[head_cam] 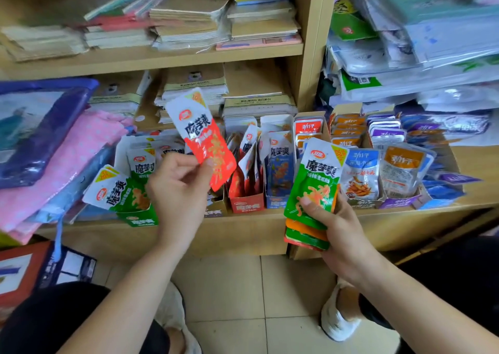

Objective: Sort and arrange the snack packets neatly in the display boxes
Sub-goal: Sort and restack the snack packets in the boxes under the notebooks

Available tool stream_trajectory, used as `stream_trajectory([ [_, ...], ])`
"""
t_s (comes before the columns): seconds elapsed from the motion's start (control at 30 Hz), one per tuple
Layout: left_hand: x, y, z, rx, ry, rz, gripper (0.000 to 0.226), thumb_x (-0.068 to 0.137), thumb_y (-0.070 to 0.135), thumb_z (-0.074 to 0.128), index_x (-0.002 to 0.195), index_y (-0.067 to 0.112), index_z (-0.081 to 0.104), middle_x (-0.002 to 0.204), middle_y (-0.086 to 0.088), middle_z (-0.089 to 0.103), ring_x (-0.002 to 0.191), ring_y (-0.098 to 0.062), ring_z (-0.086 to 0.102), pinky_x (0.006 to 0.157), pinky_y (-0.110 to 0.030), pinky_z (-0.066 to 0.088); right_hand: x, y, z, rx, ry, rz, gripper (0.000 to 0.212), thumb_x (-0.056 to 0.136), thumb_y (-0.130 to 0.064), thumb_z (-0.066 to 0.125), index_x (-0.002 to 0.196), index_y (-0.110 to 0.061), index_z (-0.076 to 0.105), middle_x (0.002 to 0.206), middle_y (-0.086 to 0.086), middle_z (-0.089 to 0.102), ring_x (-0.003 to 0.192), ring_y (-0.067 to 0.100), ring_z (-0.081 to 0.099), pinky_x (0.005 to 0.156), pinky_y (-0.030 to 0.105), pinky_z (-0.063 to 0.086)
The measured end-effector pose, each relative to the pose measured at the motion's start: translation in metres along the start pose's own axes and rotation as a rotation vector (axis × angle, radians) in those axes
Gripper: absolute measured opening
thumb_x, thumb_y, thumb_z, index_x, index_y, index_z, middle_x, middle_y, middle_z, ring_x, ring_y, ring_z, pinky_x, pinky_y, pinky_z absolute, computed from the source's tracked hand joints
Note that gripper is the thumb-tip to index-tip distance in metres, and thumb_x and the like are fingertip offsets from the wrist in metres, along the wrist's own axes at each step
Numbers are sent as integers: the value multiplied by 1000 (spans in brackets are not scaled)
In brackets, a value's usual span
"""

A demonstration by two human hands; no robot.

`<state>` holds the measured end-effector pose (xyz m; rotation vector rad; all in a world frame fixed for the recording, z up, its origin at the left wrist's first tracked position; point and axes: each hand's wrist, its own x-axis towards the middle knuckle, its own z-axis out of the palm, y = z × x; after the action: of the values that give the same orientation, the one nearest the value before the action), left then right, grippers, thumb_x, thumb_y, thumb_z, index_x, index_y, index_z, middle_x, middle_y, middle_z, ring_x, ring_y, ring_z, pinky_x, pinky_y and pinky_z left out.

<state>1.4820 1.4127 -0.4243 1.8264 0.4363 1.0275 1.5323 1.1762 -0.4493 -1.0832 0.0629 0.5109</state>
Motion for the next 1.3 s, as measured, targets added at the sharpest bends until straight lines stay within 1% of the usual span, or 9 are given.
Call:
stream_trajectory([
  [0.2, -1, -12, 29, 370, -169, 149, 9, 81, 16, 79, 76, 17, 72, 70, 9, 71, 64, -10, 68, 63, -30, 54, -3, -3, -1, -6, -12, 14, 28, 85, -7, 70, 108, -22, 67, 109, 11, 74, 90, 28, 73, 70, 39, 61],
  [0.4, -6, -5, 37, 681, -264, 306, 34, 89, 20, 71, 58, 27, 59, 43, 15, 47, 41, -1, 44, 43, -18, 27, -3, -8, -5, 6, -37, 64, 25, 88, -7, 67, 109, -21, 68, 115, 15, 72, 97, 32, 71, 76, 42, 61],
  [0.5, -9, -2, 30, 494, -174, 353, 8, 86, 15, 76, 92, 19, 78, 75, 10, 73, 59, -2, 63, 58, -20, 50, -2, -9, -6, 27, -37, 97, 24, 88, -11, 67, 110, -20, 67, 117, 16, 72, 100, 33, 70, 79, 42, 61],
  [0.57, -11, -2, 30, 473, -236, 373, 19, 86, 13, 77, 105, 15, 78, 90, 4, 77, 71, -8, 70, 67, -25, 57, -2, -9, -5, 52, -38, 116, 23, 88, -14, 67, 111, -18, 67, 119, 17, 71, 105, 35, 69, 85, 45, 60],
  [0.73, -16, -11, 33, 707, -498, 342, 25, 95, 20, 67, 119, 21, 74, 104, 1, 78, 83, -17, 75, 69, -30, 59, -3, -8, 1, 90, -39, 161, 28, 86, -20, 66, 113, -15, 68, 113, 12, 74, 95, 28, 73, 76, 41, 61],
  [0.9, -24, 5, 17, 547, -380, 388, 17, 90, 22, 69, 103, 16, 79, 100, 3, 76, 84, -9, 69, 78, -18, 52, -2, 0, 4, 20, -75, 131, 31, 85, -19, 68, 115, -11, 67, 111, 17, 74, 97, 34, 72, 85, 51, 59],
  [1.1, -47, 16, 6, 131, -460, -101, 58, 71, 64, 72, 115, 27, 68, 84, 10, 71, 67, -7, 68, 63, -27, 55, -4, 15, 24, -398, -187, -84, 46, 69, -13, 82, 111, -6, 66, 98, 13, 76, 85, 26, 74, 72, 35, 60],
  [1.2, -44, 9, -5, 205, -399, -156, 66, 56, 68, 79, 107, 30, 62, 79, 10, 69, 66, -4, 66, 61, -21, 50, -4, 23, 41, -512, -240, -86, 44, 71, -6, 86, 110, -7, 66, 96, 11, 77, 85, 28, 75, 73, 39, 62],
  [1.3, -37, -1, -18, 121, -373, -262, 59, 55, 57, 86, 101, 31, 61, 79, 7, 70, 74, -8, 68, 69, -32, 55, -3, 27, 58, -545, -286, -107, 39, 73, -4, 86, 106, -11, 66, 92, 4, 78, 80, 17, 75, 66, 27, 58],
])
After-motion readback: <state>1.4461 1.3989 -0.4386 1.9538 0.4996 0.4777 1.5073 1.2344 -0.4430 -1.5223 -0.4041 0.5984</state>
